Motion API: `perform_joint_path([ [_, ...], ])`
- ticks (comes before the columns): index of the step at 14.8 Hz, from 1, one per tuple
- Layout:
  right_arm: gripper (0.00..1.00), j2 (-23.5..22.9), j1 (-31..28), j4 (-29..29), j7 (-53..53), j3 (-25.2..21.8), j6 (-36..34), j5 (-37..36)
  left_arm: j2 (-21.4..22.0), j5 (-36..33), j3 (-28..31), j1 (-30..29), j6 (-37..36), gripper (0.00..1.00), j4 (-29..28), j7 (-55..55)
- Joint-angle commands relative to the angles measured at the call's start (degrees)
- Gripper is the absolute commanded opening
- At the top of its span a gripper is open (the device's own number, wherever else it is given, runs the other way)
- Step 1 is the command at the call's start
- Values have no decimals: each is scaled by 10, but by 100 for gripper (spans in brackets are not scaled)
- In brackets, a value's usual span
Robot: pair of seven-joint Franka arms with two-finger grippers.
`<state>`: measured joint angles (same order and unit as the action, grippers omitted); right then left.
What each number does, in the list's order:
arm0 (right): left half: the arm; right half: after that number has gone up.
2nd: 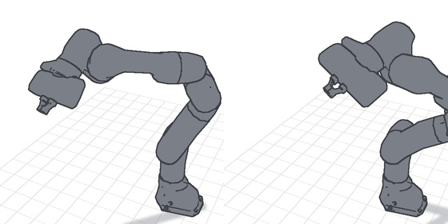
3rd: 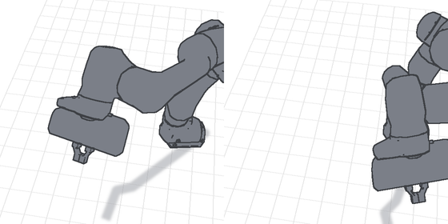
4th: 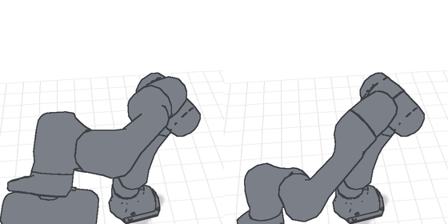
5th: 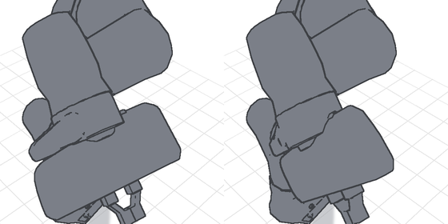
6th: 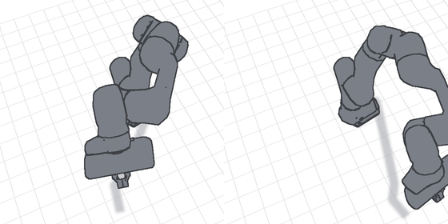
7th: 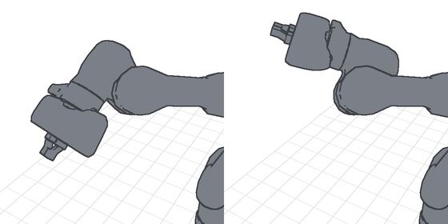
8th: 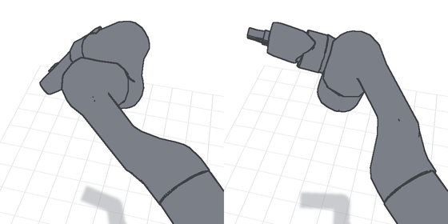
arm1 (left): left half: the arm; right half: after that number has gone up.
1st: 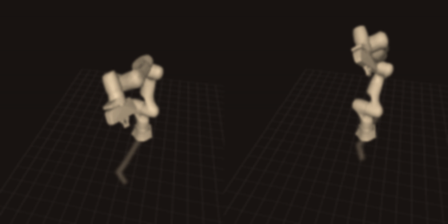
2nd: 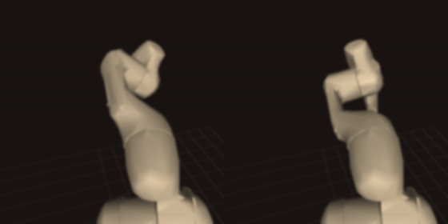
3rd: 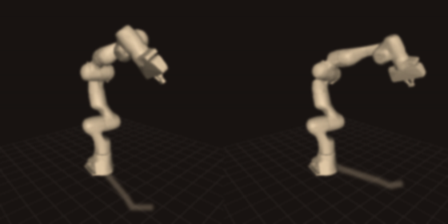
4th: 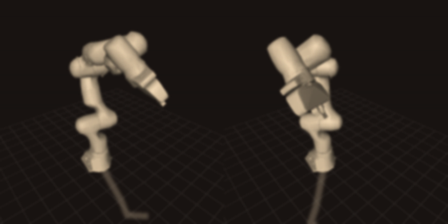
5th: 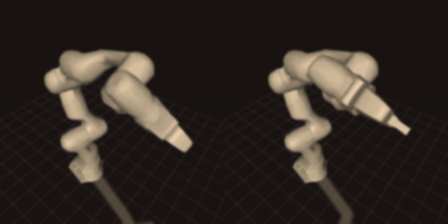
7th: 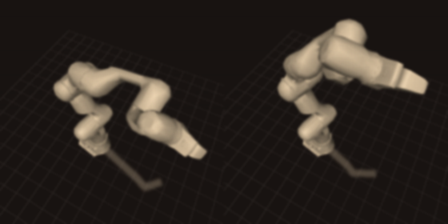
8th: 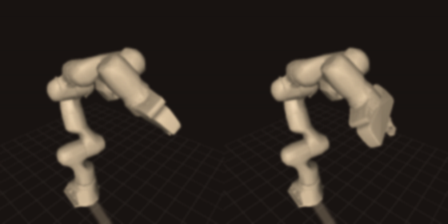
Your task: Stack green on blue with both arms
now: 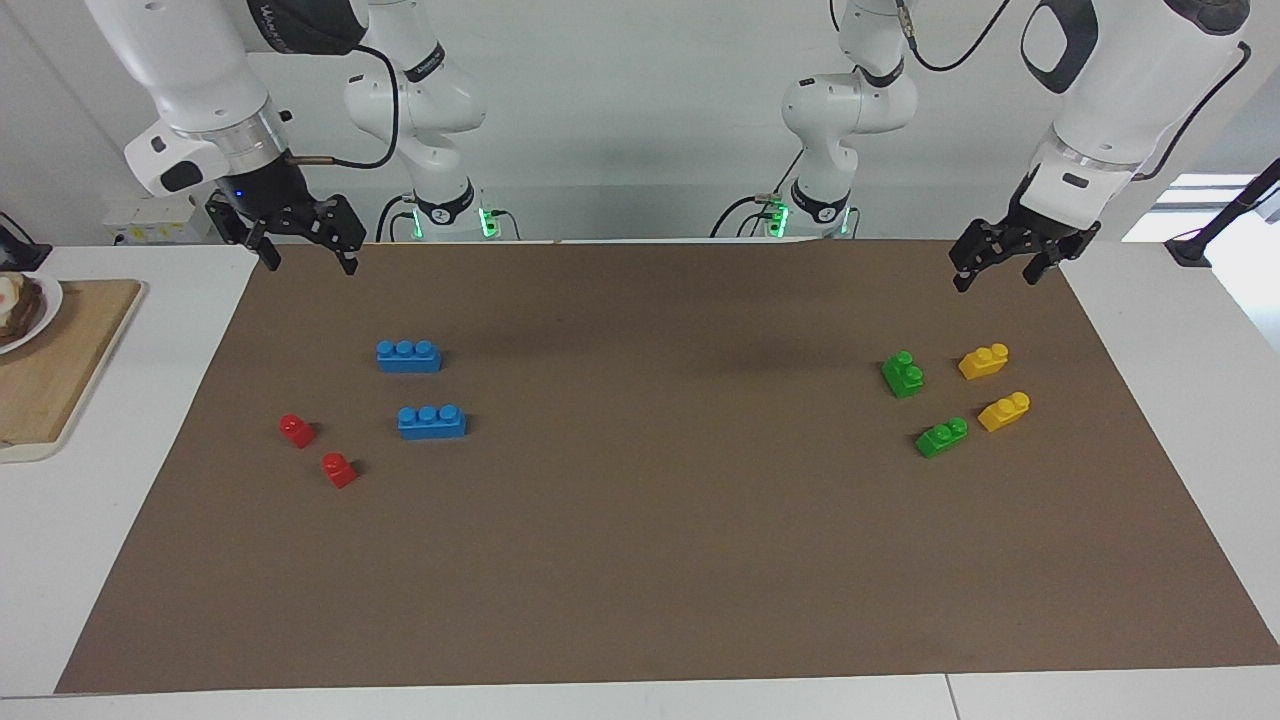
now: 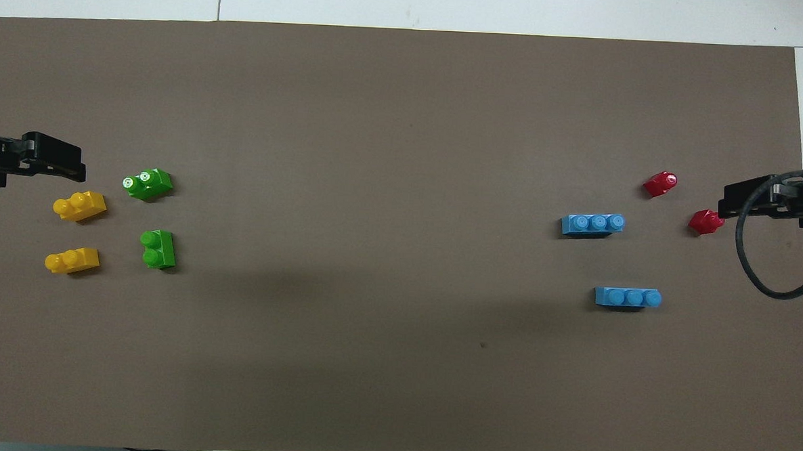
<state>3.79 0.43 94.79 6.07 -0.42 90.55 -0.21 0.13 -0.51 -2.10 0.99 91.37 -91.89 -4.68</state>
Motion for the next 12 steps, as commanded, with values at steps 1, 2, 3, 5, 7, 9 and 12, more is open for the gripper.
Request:
perform_joint_path([
  [1,100,14,-2,15,-6,1,-7,-10,14,-3,1,-1,16,100,-18,6],
  [2,100,14,-3,14,-7,1,-7,-9,14,-3,2,-1,15,100,-19,6],
  [3,100,14,-5,14,-7,1,-7,-8,14,-3,1,-1,14,100,-19,5],
  [5,100,14,-4,14,-7,1,-8,-6,14,-3,2,1,14,100,-20,7],
  [7,100,14,-4,14,-7,1,-8,-6,14,-3,2,1,14,100,-21,5],
  [9,100,14,-4,14,-7,1,-8,-6,14,-3,2,2,15,100,-20,0],
  [12,100,14,-4,14,-7,1,-8,-6,15,-3,2,2,15,100,-14,-1],
])
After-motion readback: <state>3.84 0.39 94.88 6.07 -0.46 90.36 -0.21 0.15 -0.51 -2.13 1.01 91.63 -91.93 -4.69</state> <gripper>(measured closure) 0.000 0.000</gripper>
